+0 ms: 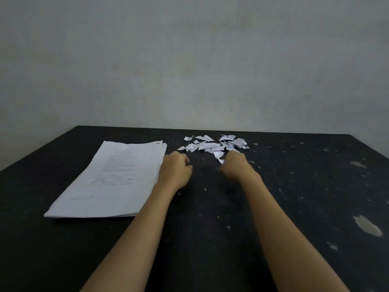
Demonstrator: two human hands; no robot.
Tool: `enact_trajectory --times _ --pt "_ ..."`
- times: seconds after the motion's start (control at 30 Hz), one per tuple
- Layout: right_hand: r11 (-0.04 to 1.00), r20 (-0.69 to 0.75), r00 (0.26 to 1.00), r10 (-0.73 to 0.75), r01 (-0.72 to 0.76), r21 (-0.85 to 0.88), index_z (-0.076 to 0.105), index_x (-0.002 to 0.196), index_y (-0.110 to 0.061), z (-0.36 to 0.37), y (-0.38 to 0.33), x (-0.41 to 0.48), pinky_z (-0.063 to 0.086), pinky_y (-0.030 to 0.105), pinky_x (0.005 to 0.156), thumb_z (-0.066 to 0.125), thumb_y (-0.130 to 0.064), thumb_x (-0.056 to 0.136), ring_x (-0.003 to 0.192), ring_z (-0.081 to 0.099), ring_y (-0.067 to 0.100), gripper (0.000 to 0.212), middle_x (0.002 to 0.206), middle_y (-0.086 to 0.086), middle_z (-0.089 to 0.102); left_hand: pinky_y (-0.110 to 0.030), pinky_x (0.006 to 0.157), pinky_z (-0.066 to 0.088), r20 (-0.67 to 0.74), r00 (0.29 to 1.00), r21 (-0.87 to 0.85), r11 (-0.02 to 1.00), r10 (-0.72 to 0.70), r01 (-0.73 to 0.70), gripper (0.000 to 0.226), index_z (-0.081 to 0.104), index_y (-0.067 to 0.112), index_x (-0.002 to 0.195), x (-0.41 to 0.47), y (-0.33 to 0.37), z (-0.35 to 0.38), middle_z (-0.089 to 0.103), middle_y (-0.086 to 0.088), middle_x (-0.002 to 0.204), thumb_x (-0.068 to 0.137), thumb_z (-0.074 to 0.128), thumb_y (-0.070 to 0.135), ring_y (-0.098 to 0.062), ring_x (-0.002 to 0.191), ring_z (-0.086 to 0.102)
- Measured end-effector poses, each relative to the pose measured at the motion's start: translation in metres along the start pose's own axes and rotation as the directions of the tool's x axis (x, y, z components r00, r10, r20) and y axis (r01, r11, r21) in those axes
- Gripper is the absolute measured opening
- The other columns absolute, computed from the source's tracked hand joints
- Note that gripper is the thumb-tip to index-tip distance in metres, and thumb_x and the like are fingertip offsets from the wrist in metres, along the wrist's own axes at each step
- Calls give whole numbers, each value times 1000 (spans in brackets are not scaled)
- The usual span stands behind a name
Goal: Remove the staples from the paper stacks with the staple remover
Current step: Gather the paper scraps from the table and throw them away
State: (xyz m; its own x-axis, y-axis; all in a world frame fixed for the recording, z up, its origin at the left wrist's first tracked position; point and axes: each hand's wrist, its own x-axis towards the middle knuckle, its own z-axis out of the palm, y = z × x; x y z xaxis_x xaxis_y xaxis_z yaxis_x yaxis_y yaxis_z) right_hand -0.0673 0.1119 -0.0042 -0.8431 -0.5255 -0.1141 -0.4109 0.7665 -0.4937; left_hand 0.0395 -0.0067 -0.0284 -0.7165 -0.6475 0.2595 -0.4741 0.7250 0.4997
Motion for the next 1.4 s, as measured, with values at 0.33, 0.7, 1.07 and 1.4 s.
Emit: enact_trajectory --times 0.33,0.7,1.07,1.4 --pt "976 -100 987 125 -141 -169 45 129 -3 7 50 11 28 46 104 50 -27 95 124 35 38 41 136 21 36 -34 93 42 -44 983 4 984 -176 176 37 58 4 122 -5 -14 10 55 -15 125 88 47 -4 -31 118 48" --pt "978 -193 970 -149 173 114 56 114 3 31 8 25 36 36 96 47 0 87 117 42 36 29 126 22 45 -35 93 46 -7 948 -89 945 -317 316 29 63 6 117 14 -26 5 62 -17 118 88 61 6 -31 109 58" --pt "966 -48 988 -144 151 212 68 108 -7 42 -12 74 48 36 93 66 -20 86 112 55 28 26 112 14 66 -33 76 47 28 923 59 923 -383 381 15 68 4 99 36 -22 16 59 -17 108 87 64 11 -33 94 61" --pt "984 -143 975 -169 175 32 65 103 1 59 -23 79 51 41 87 59 -14 89 101 59 31 21 106 17 65 -33 74 44 51 970 243 945 -236 217 14 62 4 100 43 -21 23 59 -16 107 93 49 8 -30 97 58"
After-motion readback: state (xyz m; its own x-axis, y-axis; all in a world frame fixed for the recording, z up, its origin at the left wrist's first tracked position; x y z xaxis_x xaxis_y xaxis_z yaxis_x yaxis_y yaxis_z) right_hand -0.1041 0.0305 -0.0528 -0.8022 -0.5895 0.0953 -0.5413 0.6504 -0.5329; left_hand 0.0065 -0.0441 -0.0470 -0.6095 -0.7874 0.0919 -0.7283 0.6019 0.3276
